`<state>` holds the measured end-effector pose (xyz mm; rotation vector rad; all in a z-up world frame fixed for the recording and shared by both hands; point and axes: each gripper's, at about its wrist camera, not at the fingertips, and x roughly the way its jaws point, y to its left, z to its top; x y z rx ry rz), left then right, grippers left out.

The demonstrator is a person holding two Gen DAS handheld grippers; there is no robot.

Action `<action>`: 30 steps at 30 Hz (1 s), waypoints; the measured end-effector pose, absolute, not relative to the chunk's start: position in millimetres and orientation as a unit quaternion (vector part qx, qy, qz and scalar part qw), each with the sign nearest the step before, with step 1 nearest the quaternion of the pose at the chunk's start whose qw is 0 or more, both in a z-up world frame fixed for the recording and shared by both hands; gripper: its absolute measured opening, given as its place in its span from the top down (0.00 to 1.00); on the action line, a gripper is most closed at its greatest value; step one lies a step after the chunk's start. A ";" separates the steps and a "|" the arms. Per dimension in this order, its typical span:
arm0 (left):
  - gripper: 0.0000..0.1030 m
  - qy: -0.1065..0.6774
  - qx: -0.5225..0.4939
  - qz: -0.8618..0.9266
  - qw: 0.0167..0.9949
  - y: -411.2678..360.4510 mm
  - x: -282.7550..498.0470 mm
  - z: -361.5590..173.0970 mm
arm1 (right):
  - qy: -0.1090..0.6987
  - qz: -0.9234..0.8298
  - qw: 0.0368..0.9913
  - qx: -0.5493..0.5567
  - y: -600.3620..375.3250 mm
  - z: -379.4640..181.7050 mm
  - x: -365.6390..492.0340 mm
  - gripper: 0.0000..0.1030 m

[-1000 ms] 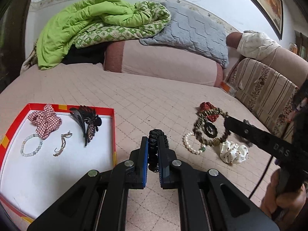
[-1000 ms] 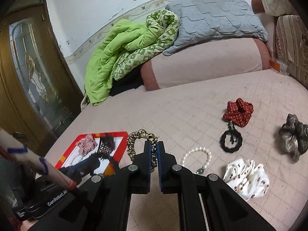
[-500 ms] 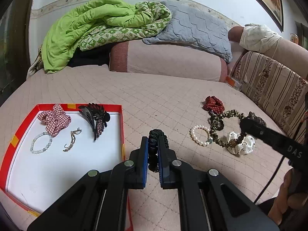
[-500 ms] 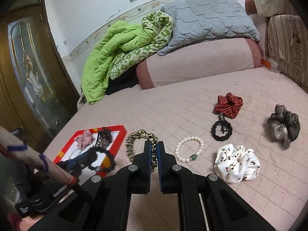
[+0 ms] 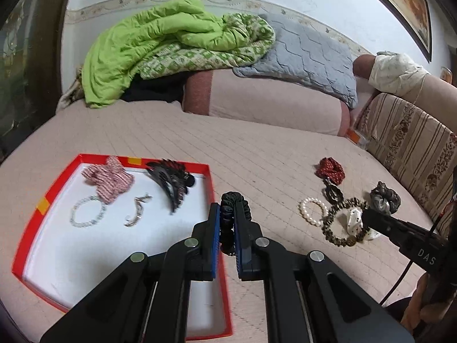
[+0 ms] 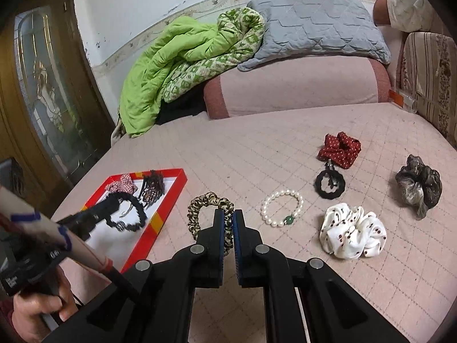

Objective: Organize jewelry
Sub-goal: 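Carry the black hair tie toward the tray with the left tool while the right tool carries the leopard-print tie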

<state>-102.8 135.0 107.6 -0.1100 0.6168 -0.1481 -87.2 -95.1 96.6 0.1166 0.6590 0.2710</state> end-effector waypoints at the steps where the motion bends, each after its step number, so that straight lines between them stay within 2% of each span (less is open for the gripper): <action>1: 0.92 0.300 -0.050 -0.068 0.950 139.2 -105.0 109.2 | 0.324 0.133 0.935 0.061 -95.2 96.4 -87.8 0.93; 8: 0.92 0.279 -0.072 -0.024 0.957 192.4 -115.1 117.3 | 0.326 0.152 0.930 0.071 -77.4 103.4 -90.1 0.93; 14: 0.92 0.284 -0.150 0.017 0.947 254.2 -113.4 105.7 | 0.322 0.191 0.926 0.052 -37.7 116.1 -90.5 0.93; 19: 0.92 0.295 -0.172 0.022 0.940 273.3 -105.9 94.2 | 0.329 0.220 0.917 0.042 -3.9 119.5 -82.3 0.93; 30: 0.92 0.336 -0.183 0.021 0.924 285.9 -94.2 71.4 | 0.377 0.256 0.890 0.023 61.9 90.3 -52.0 0.93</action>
